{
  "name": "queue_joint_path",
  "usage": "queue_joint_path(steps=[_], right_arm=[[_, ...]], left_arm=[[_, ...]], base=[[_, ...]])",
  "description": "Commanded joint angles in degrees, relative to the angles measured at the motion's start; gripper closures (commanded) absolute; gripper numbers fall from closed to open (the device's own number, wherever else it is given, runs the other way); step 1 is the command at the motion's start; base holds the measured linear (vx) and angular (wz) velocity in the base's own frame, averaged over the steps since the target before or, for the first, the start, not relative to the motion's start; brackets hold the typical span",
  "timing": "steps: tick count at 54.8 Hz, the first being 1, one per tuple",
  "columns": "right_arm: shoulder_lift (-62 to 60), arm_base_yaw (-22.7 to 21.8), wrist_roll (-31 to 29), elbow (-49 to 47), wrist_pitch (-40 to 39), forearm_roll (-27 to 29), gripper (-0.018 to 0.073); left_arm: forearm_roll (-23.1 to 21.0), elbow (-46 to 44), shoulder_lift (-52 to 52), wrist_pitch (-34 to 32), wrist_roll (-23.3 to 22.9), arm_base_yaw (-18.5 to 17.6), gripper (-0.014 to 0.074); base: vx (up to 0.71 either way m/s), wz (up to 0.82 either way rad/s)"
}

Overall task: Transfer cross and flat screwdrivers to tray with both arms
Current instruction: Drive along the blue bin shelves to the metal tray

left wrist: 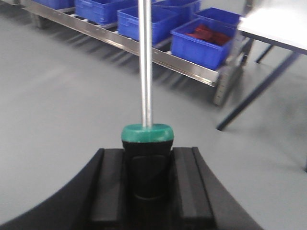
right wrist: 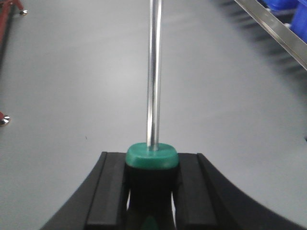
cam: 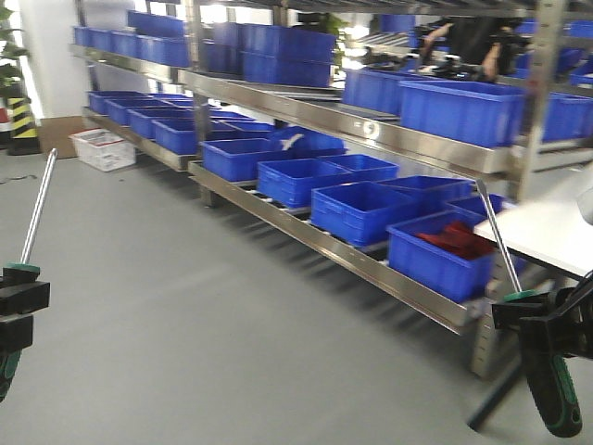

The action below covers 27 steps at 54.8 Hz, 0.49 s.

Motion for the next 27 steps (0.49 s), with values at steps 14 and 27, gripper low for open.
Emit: queue_joint_path(steps=[14,27], right_arm=[[-1.2,-0.3,-0.5,-2.1,-3.7,1.8,0.0567],[-1.2,-0.3,-0.5,-2.1,-3.7,1.8,0.0567]], left_arm=[[-1.0,-1.7,-0.6,-4.9,-0.6,-0.2,0.0594],[-1.0,-1.7,-0.6,-5.0,-0.6,-0.2,0.0594]], base=[[0.6,0.47],[0.62,0.52]])
